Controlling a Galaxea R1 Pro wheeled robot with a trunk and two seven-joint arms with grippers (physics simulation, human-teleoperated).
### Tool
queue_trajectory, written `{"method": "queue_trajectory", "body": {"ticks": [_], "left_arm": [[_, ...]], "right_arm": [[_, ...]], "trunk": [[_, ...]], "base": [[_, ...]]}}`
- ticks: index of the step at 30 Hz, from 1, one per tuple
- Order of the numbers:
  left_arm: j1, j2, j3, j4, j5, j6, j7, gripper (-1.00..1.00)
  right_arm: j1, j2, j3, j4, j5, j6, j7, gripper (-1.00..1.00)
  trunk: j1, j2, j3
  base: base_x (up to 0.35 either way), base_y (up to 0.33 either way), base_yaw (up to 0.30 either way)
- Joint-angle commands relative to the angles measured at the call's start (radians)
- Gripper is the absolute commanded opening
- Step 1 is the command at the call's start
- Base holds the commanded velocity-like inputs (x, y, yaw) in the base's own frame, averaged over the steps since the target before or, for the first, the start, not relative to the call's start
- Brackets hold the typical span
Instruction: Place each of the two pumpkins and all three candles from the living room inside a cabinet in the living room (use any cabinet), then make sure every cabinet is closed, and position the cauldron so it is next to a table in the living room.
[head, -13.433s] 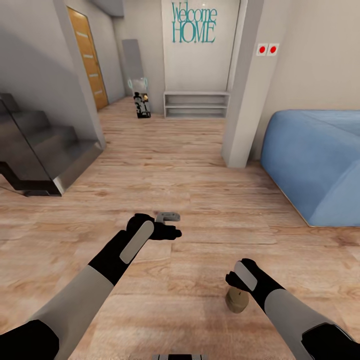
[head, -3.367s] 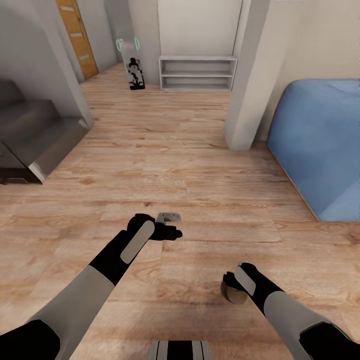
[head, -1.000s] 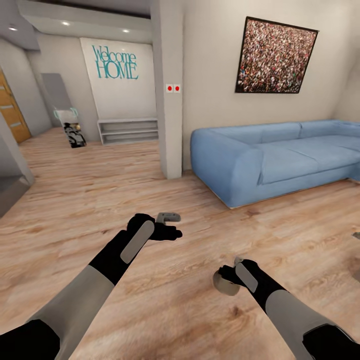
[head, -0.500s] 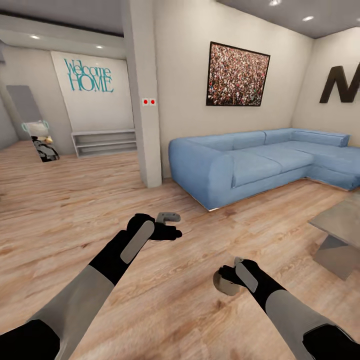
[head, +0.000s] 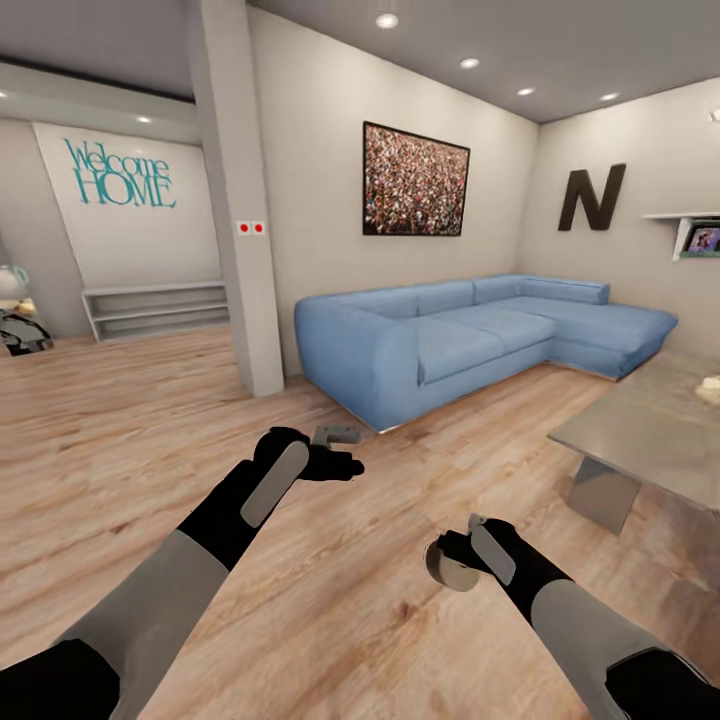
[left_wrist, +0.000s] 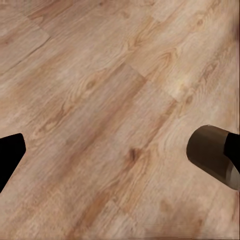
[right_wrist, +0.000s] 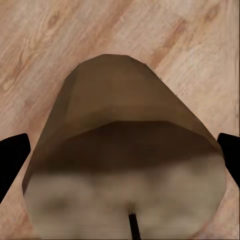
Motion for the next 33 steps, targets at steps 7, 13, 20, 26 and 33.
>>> {"method": "queue_trajectory", "body": {"ticks": [7, 13, 20, 26, 33], "left_arm": [[-0.001, 0.0, -0.001, -0.001, 0.011, 0.001, 0.01, 1.0], [0.0, 0.001, -0.001, -0.001, 0.013, 0.003, 0.01, 1.0], [0.0, 0.004, -0.001, -0.007, 0.017, 0.003, 0.008, 1.0], [0.0, 0.005, 0.0, -0.009, 0.018, 0.003, 0.007, 1.0], [0.0, 0.005, -0.001, -0.011, 0.017, 0.004, 0.007, 1.0]], "right_arm": [[-0.001, -0.001, 0.006, -0.002, -0.012, 0.007, -0.009, -1.0], [-0.001, -0.001, 0.005, -0.001, -0.013, 0.014, 0.022, -1.0], [-0.002, -0.003, 0.004, 0.0, -0.014, 0.018, 0.05, -1.0], [-0.003, -0.004, 0.003, 0.001, -0.014, 0.052, 0.054, -1.0], [-0.004, -0.005, 0.003, 0.001, -0.015, 0.059, 0.054, -1.0]], "trunk": [[-0.004, 0.001, 0.026], [-0.006, 0.003, 0.045], [-0.007, 0.003, 0.039], [-0.007, 0.003, 0.029], [-0.007, 0.003, 0.018]], "base": [[-0.219, 0.062, -0.292], [-0.04, 0.01, -0.206], [-0.005, 0.001, -0.035], [-0.051, 0.0, -0.004], [-0.282, 0.0, 0.0]]}}
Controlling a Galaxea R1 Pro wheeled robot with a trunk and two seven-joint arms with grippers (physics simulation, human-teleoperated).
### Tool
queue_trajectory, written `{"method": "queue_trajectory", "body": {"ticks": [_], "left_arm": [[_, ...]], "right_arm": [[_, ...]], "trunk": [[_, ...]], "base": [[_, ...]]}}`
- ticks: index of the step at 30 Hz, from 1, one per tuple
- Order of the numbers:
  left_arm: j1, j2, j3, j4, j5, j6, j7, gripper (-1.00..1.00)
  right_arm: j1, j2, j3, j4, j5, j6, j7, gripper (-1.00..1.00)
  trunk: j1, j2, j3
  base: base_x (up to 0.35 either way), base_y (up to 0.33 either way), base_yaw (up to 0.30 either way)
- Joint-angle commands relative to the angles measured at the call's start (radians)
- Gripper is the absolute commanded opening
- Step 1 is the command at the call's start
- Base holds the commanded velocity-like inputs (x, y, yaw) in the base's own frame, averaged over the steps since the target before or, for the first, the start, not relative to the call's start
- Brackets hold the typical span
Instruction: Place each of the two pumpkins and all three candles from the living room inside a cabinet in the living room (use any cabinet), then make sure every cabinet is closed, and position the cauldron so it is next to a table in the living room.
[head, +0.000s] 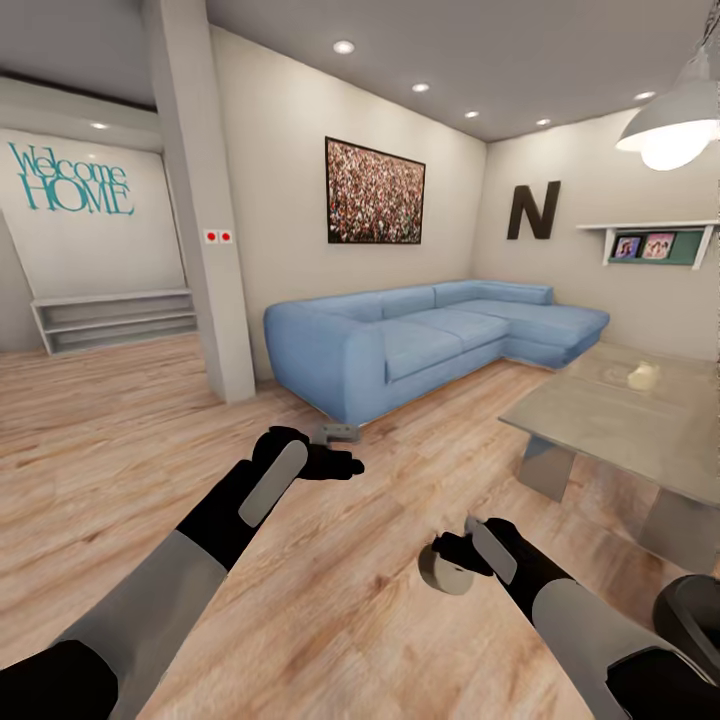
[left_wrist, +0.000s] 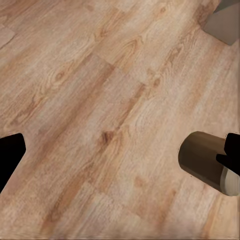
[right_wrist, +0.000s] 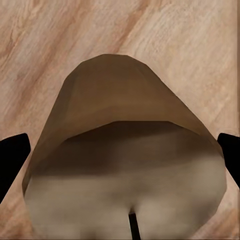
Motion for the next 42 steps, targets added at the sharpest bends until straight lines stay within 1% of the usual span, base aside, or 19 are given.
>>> {"method": "queue_trajectory", "body": {"ticks": [1, 9, 13, 28, 34, 42], "left_arm": [[-0.001, 0.0, -0.001, -0.001, 0.01, 0.001, 0.01, 1.0], [-0.001, 0.0, -0.001, -0.002, 0.012, 0.002, 0.01, 1.0], [-0.001, 0.0, 0.001, -0.003, 0.013, 0.002, 0.01, 1.0], [-0.001, 0.0, -0.001, -0.003, 0.013, 0.002, 0.01, 1.0], [-0.001, 0.0, -0.001, -0.003, 0.013, 0.002, 0.01, 1.0], [-0.001, 0.0, -0.001, -0.003, 0.013, 0.001, 0.01, 1.0]], "right_arm": [[-0.001, -0.001, 0.007, -0.003, -0.011, 0.003, -0.008, -1.0], [-0.001, -0.002, 0.006, -0.001, -0.011, 0.004, -0.007, -1.0], [-0.001, -0.002, 0.006, -0.001, -0.011, 0.004, -0.007, -1.0], [0.002, -0.002, 0.007, 0.0, -0.01, 0.003, 0.005, -1.0], [0.002, -0.001, 0.008, -0.004, -0.01, 0.002, 0.005, -1.0], [0.003, -0.001, 0.008, -0.004, -0.009, 0.002, 0.012, -1.0]], "trunk": [[-0.001, -0.001, -0.003], [-0.001, -0.001, -0.016], [-0.001, -0.001, -0.022], [-0.001, -0.001, -0.047], [-0.001, -0.001, -0.049], [-0.001, -0.001, -0.05]], "base": [[-0.327, 0.0, 0.0], [-0.329, 0.0, 0.0], [-0.162, 0.0, 0.0], [-0.015, 0.0, -0.062], [0.0, 0.0, -0.069], [0.0, 0.0, -0.235]]}}
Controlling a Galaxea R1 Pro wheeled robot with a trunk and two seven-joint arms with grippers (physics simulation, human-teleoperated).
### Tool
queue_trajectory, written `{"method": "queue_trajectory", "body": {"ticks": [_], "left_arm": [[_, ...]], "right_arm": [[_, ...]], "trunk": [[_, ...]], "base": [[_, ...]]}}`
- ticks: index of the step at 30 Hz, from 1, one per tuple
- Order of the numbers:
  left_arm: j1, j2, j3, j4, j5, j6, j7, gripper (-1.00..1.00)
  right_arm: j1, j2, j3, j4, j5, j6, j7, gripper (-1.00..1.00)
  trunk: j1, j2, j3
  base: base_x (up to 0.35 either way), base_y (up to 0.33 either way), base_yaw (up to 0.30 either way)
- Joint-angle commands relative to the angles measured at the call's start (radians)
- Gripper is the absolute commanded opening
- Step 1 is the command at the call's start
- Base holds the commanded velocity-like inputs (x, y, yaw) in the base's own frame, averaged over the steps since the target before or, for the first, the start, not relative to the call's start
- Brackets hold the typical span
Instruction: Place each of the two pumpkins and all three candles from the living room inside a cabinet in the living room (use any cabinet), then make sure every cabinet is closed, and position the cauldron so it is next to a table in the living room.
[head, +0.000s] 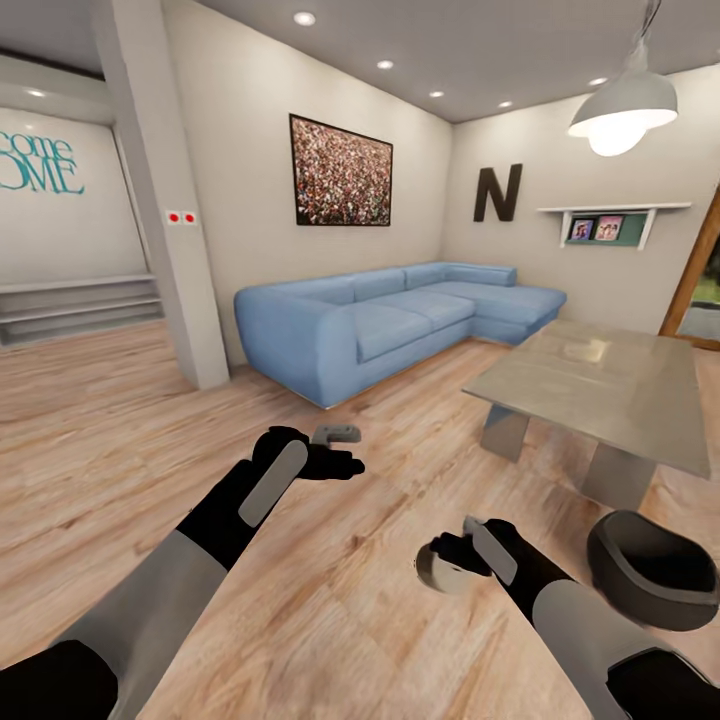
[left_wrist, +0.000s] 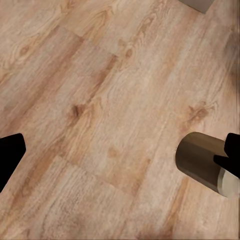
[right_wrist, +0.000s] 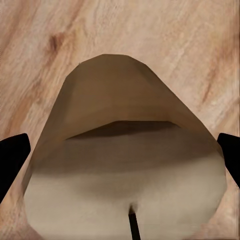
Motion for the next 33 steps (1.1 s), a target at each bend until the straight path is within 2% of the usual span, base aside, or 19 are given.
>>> {"method": "queue_trajectory", "body": {"ticks": [1, 10, 33], "left_arm": [[-0.001, 0.0, -0.001, -0.001, 0.011, 0.001, 0.01, 1.0], [-0.001, 0.0, -0.001, -0.001, 0.011, 0.002, 0.009, 1.0], [-0.001, 0.0, -0.001, -0.001, 0.011, 0.002, 0.008, 1.0]], "right_arm": [[-0.001, -0.001, 0.008, -0.002, -0.01, 0.003, -0.001, -1.0], [0.001, -0.003, 0.009, -0.002, -0.008, 0.003, 0.033, -1.0], [0.001, -0.003, 0.009, -0.001, -0.009, 0.004, 0.035, -1.0]], "trunk": [[0.0, 0.0, -0.001], [0.0, 0.0, -0.001], [0.0, 0.0, -0.001]], "base": [[0.0, 0.0, -0.279], [0.0, 0.0, -0.289], [0.0, 0.0, -0.295]]}}
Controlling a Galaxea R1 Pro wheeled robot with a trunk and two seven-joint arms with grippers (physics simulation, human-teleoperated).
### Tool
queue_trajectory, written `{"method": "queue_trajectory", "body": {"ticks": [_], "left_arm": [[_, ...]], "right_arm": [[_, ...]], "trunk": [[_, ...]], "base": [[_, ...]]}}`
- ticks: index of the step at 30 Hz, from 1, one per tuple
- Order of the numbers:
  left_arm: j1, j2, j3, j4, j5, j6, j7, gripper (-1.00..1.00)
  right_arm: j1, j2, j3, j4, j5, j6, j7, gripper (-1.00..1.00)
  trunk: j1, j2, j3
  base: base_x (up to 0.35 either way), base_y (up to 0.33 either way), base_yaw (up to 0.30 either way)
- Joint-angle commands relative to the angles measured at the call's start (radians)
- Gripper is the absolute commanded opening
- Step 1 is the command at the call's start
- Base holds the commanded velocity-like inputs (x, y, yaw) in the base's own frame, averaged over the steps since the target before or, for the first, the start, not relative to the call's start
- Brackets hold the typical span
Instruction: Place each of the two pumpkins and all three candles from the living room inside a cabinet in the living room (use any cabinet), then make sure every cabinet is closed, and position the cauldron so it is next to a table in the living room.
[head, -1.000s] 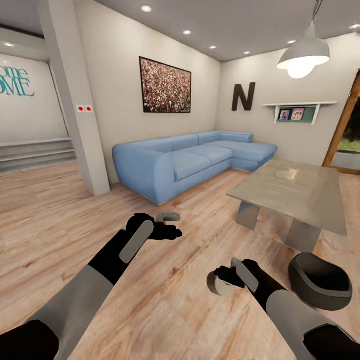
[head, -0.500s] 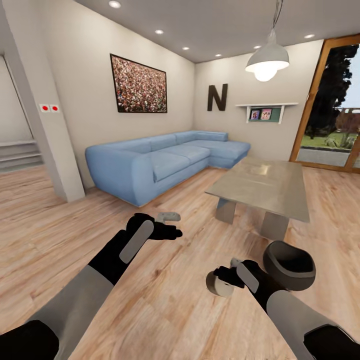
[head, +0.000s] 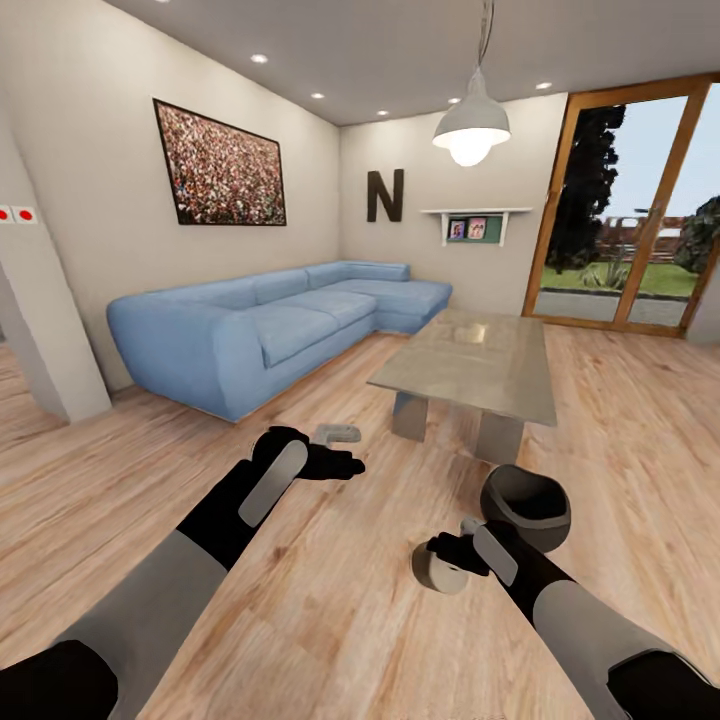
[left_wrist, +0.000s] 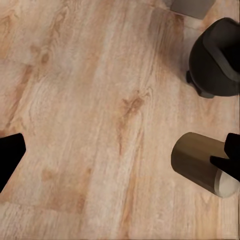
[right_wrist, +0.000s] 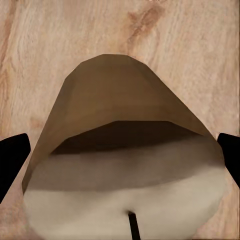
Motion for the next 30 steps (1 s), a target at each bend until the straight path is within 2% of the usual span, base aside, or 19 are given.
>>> {"method": "queue_trajectory", "body": {"ticks": [1, 30], "left_arm": [[-0.001, 0.0, -0.001, -0.001, 0.011, 0.001, 0.01, 1.0], [-0.001, 0.0, -0.001, -0.001, 0.011, 0.001, 0.011, 1.0]], "right_arm": [[-0.001, -0.001, 0.007, -0.003, -0.011, 0.002, -0.009, -1.0], [-0.001, -0.001, 0.007, -0.001, -0.011, 0.002, -0.008, -1.0]], "trunk": [[0.0, 0.0, -0.001], [0.0, 0.0, -0.001]], "base": [[0.0, 0.0, -0.295], [-0.018, 0.0, -0.295]]}}
